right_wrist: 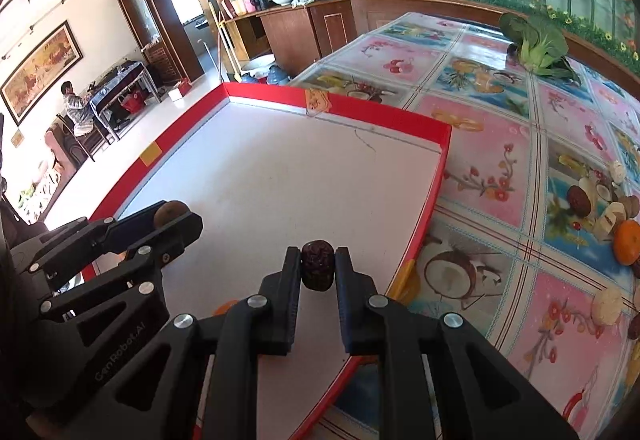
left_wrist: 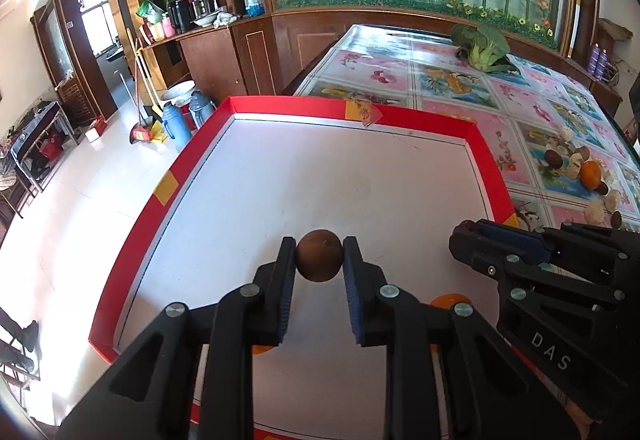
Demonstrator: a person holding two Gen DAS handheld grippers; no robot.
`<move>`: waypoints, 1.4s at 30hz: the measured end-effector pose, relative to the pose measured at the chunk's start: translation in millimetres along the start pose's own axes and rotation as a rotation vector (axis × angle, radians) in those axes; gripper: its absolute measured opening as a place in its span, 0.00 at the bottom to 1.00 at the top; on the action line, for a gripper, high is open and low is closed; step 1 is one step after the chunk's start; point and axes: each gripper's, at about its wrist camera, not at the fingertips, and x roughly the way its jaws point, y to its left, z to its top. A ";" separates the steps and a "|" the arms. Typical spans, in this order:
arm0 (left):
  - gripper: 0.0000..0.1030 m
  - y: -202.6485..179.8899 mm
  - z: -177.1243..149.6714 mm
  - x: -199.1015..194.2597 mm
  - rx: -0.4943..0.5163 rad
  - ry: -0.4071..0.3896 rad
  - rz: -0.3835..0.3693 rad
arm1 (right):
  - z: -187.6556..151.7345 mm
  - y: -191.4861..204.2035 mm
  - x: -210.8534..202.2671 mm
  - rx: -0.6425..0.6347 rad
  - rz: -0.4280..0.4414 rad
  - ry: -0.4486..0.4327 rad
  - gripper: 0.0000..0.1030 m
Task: Organize fruits
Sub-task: 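Carry the date and nut over the white tray and open both tools, then grasp another red date with the right tool while the left grasps a beige biscuit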
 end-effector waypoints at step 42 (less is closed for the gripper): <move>0.78 -107.0 30.0 -85.3 0.218 -0.213 -0.084 | -31.5 -134.3 -131.7 0.216 -0.140 -0.268 0.28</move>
